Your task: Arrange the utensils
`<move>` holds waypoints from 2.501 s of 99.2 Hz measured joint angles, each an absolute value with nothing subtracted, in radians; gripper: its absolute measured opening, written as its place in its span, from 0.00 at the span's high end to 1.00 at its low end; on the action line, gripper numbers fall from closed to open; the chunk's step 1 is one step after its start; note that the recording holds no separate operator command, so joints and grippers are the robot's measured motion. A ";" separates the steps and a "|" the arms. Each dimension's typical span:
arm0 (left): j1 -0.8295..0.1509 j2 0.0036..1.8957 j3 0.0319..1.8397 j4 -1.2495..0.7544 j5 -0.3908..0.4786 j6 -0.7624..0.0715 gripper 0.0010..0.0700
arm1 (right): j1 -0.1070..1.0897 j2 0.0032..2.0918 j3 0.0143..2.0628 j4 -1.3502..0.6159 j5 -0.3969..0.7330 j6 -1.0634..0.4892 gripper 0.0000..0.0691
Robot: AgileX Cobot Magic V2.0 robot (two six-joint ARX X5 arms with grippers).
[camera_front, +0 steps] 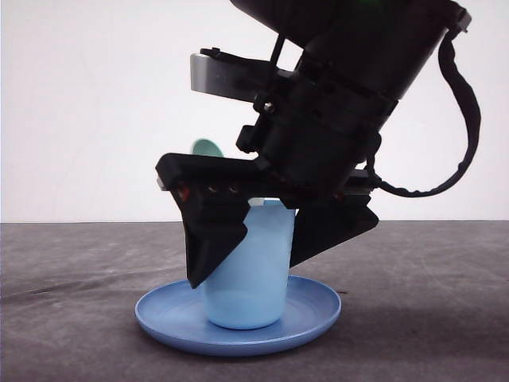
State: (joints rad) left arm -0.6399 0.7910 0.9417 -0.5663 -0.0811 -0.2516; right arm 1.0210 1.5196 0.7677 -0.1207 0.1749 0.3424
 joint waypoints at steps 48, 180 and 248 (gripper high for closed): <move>-0.640 0.791 0.942 -0.572 -0.081 -0.252 0.59 | 1.021 1.140 0.877 -0.496 0.207 0.343 0.19; -0.640 0.765 0.942 -0.542 -0.081 -0.255 0.98 | 1.021 0.646 0.912 -0.580 0.625 0.304 0.99; -0.617 0.757 0.942 -0.542 -0.081 -0.197 0.98 | 1.021 0.646 0.912 -0.580 0.625 0.304 0.99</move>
